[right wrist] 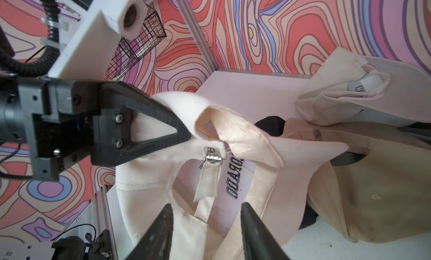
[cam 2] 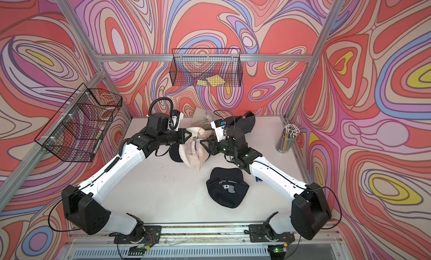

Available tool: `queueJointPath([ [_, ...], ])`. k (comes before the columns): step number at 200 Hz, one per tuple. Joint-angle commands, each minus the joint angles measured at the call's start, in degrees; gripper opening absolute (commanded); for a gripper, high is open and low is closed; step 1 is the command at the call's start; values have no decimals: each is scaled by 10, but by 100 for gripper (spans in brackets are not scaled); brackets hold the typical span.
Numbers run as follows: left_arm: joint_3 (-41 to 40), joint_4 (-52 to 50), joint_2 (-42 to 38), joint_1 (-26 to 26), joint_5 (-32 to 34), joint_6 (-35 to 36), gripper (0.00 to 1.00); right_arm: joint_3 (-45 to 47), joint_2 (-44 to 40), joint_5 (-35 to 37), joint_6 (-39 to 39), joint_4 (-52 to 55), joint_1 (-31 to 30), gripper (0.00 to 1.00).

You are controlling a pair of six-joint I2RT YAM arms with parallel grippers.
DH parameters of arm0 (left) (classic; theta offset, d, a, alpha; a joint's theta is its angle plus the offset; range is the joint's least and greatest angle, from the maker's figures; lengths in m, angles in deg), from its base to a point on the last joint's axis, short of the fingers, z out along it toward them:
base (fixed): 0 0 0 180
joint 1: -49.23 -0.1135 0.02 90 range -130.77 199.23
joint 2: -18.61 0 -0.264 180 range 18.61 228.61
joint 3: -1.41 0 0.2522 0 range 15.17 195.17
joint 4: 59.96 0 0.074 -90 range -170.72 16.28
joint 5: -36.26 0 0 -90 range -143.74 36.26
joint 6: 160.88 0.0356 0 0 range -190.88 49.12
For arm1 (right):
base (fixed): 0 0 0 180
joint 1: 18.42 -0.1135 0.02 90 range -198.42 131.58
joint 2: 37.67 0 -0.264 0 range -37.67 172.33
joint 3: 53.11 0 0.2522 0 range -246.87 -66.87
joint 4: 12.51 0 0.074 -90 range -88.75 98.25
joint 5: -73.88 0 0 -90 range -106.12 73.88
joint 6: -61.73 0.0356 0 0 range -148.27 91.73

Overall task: Open the adjustable buckle of the baseball cap
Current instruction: Open the adjustable buckle on the baseball cap.

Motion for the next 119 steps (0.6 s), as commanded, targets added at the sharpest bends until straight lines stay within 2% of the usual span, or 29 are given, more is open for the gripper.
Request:
queueJointPath([
  [1,5,20,-10,-10,-23,-20,0,21,-9,-54,-24,-7,0,47],
  [31,7,25,-6,-18,-59,-33,0,39,-1,-75,-21,-28,1,44],
  [70,12,32,1,-25,-120,-52,0,84,3,-102,-15,-121,0,44],
  [119,11,56,15,-32,-178,-72,0,105,10,-117,-12,-174,1,46],
])
